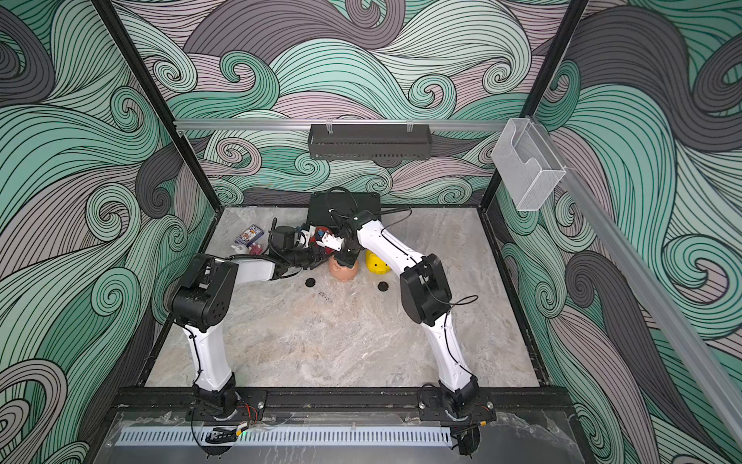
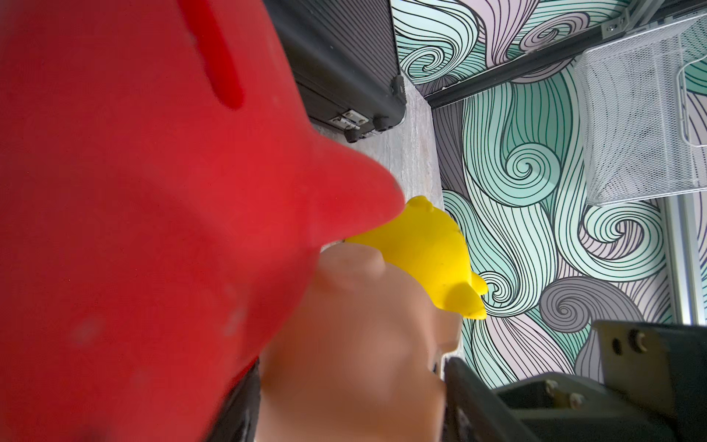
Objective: Close piggy banks
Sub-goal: Screw the knob on the piggy bank.
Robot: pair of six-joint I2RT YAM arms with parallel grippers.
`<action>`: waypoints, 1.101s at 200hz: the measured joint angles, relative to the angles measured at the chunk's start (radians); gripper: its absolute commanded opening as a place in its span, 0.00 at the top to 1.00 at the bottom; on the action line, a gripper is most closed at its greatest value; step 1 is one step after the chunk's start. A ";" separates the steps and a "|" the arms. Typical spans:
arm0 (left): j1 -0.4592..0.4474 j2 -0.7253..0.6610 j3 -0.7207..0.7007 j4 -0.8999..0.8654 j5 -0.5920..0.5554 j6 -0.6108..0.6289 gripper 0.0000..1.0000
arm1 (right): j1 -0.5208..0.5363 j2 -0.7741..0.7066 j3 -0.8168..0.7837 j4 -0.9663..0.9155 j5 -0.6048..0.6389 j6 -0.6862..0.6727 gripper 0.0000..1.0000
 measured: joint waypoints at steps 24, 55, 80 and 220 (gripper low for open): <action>0.000 0.000 0.000 0.000 0.000 0.000 0.28 | 0.001 0.000 0.000 0.000 0.002 0.056 1.00; 0.000 0.000 0.000 0.000 0.000 0.000 0.28 | 0.004 0.000 0.000 0.001 0.011 0.135 1.00; 0.000 0.000 0.000 0.000 0.000 0.000 0.28 | 0.006 0.000 0.000 0.002 0.016 0.200 1.00; 0.000 0.000 0.000 0.001 0.000 -0.001 0.28 | 0.028 0.000 0.001 0.002 0.092 0.689 1.00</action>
